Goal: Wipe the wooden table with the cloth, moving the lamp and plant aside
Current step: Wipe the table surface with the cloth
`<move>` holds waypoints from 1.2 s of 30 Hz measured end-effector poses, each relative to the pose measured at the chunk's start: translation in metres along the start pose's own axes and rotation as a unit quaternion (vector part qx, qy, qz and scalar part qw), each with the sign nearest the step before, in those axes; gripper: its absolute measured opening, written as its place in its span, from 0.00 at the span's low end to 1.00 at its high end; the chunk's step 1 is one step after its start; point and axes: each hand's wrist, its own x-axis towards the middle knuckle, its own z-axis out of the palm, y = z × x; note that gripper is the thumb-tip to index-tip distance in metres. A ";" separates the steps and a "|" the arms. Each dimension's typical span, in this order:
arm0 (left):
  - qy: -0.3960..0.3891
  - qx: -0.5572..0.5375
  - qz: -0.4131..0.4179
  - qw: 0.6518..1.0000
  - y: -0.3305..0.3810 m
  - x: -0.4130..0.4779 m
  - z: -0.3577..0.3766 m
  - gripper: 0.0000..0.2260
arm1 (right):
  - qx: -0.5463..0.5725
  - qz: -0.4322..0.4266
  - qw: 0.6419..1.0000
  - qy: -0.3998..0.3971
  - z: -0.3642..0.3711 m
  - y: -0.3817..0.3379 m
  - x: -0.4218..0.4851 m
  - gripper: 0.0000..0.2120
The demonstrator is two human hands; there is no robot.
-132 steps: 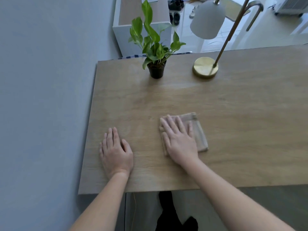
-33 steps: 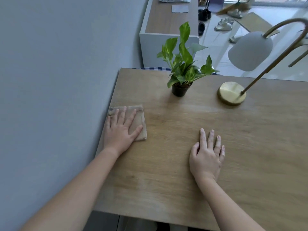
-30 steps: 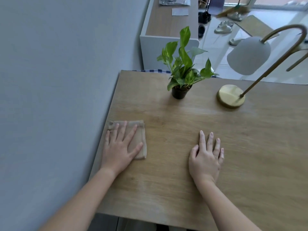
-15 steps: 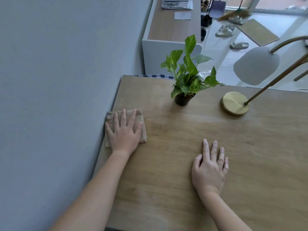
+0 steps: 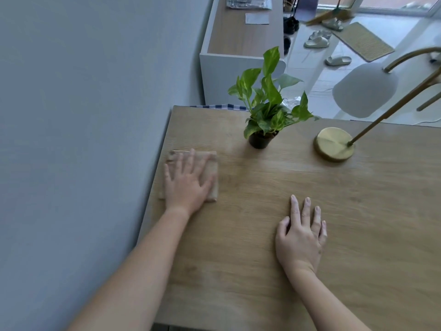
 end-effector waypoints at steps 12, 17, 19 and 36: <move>0.028 0.005 -0.044 0.999 -0.045 -0.111 0.018 0.30 | 0.007 0.008 1.000 -0.014 -0.007 -0.001 -0.003 0.29; 0.037 0.021 -0.061 0.997 -0.056 -0.218 0.038 0.31 | 0.014 0.005 1.000 -0.023 -0.011 -0.002 -0.005 0.29; 0.035 0.031 -0.069 0.997 -0.058 -0.258 0.047 0.32 | 0.016 0.002 1.000 -0.025 -0.013 -0.002 -0.006 0.29; 0.002 0.015 -0.099 0.995 -0.045 -0.223 0.036 0.30 | 0.018 -0.013 0.999 -0.041 -0.013 0.000 -0.010 0.29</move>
